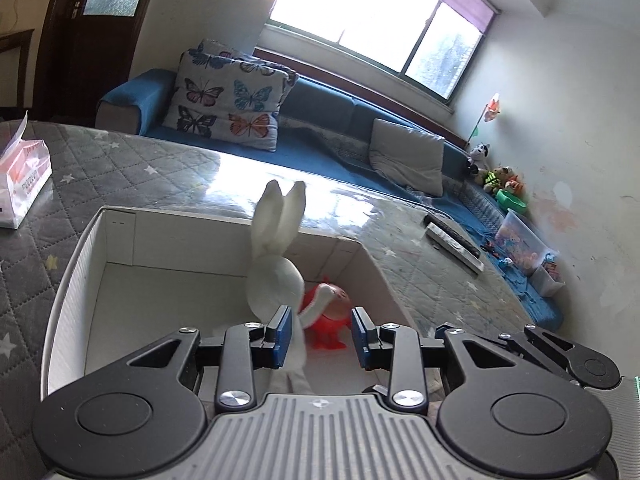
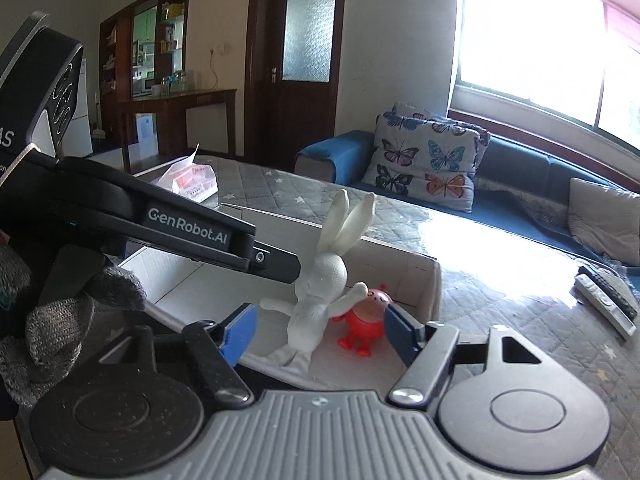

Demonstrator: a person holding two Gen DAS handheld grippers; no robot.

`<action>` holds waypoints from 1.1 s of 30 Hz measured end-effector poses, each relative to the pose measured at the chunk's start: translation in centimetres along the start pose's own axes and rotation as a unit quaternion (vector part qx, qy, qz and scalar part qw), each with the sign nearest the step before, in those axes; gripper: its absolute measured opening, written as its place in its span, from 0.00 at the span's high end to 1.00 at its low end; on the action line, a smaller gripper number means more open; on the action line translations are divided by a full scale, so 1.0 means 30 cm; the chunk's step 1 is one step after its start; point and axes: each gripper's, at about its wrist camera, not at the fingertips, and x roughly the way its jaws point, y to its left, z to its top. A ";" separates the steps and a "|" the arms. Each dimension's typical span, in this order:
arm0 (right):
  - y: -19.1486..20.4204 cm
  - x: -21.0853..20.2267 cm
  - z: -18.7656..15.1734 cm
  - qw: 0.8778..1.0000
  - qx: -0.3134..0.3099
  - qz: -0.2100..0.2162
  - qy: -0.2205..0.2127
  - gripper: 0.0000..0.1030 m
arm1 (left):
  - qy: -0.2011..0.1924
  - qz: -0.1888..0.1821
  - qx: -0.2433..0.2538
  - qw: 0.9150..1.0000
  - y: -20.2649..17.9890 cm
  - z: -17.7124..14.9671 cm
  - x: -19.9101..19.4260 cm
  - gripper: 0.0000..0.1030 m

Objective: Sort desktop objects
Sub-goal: 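Carry the bunny into the white box and open the left gripper, then move the left gripper back down onto the tan peanut figure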

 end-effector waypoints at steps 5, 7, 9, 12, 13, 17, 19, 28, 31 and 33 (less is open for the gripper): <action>-0.004 -0.072 -0.046 1.000 0.004 -0.011 -0.008 0.19 | 0.002 -0.008 0.012 1.000 -0.049 -0.044 -0.033 0.66; -0.006 -0.097 -0.068 1.000 0.009 -0.012 -0.008 0.17 | 0.002 -0.013 0.016 1.000 -0.067 -0.066 -0.044 0.66; -0.009 -0.118 -0.089 1.000 0.014 -0.013 -0.008 0.15 | 0.004 -0.016 0.020 1.000 -0.084 -0.086 -0.053 0.66; -0.002 -0.151 -0.125 1.000 0.013 -0.025 -0.009 0.13 | 0.007 -0.018 0.027 0.999 -0.106 -0.113 -0.063 0.66; -0.001 -0.164 -0.139 0.999 0.012 -0.029 -0.010 0.11 | 0.008 -0.019 0.030 0.999 -0.114 -0.125 -0.068 0.66; -0.002 -0.206 -0.193 0.999 0.011 -0.042 -0.006 0.10 | 0.011 -0.023 0.042 0.999 -0.140 -0.167 -0.078 0.66; -0.004 -0.225 -0.216 0.999 0.009 -0.052 -0.004 0.10 | 0.015 -0.028 0.045 0.998 -0.156 -0.190 -0.080 0.66; -0.022 -0.283 -0.318 0.997 0.027 -0.076 0.012 0.10 | 0.045 -0.059 0.055 0.996 -0.208 -0.278 -0.071 0.65; -0.032 -0.278 -0.352 0.996 0.037 -0.076 0.024 0.10 | 0.062 -0.065 0.050 0.995 -0.212 -0.306 -0.054 0.65; -0.036 -0.271 -0.379 0.996 0.043 -0.074 0.031 0.11 | 0.073 -0.070 0.044 0.994 -0.212 -0.324 -0.042 0.65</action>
